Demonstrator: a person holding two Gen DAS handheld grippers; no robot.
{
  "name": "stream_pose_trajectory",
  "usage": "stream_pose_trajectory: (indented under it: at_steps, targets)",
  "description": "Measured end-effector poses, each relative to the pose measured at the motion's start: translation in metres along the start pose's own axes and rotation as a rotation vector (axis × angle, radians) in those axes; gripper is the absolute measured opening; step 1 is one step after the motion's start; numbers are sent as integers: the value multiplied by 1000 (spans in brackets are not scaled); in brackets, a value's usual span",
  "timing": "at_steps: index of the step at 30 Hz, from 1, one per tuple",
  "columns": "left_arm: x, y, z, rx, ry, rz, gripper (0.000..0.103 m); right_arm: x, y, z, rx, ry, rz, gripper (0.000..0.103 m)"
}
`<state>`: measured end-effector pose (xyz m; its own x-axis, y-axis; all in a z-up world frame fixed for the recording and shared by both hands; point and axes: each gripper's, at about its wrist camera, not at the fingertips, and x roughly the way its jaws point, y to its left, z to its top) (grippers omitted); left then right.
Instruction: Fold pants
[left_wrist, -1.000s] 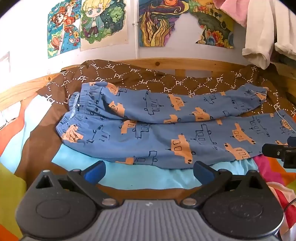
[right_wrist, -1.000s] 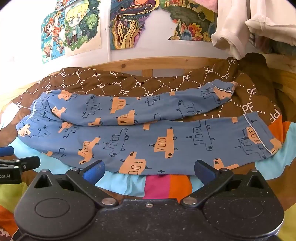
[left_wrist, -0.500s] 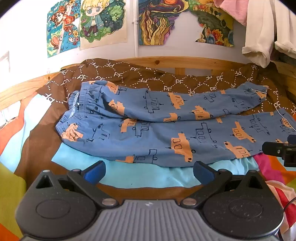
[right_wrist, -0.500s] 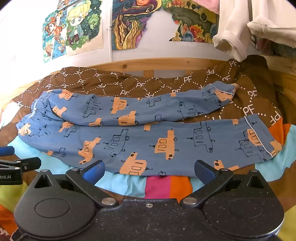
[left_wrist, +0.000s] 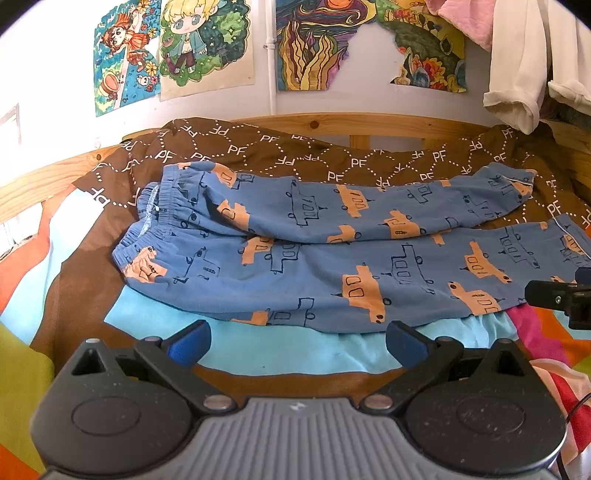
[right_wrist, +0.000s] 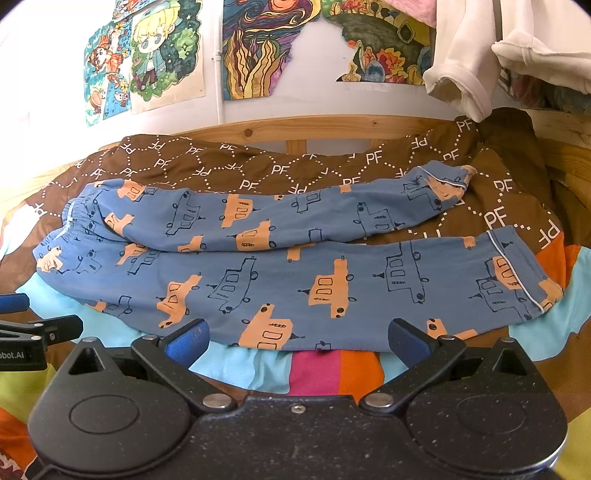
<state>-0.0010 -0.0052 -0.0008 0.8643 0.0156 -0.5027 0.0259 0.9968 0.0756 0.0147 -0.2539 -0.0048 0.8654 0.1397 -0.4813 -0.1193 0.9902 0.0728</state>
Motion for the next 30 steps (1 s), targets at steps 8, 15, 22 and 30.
stream_pose_trajectory:
  at_steps: [8, 15, 22, 30]
  targets:
    - [0, 0, 0, 0, 0, 1, 103, 0, 0, 0, 3, 1, 0, 102]
    - [0, 0, 0, -1, 0, 0, 103, 0, 0, 0, 4, 1, 0, 102]
    - [0, 0, 0, 1, 1, 0, 103, 0, 0, 0, 4, 1, 0, 102]
    - [1, -1, 0, 8, 4, -3, 103, 0, -1, 0, 11, 0, -8, 102]
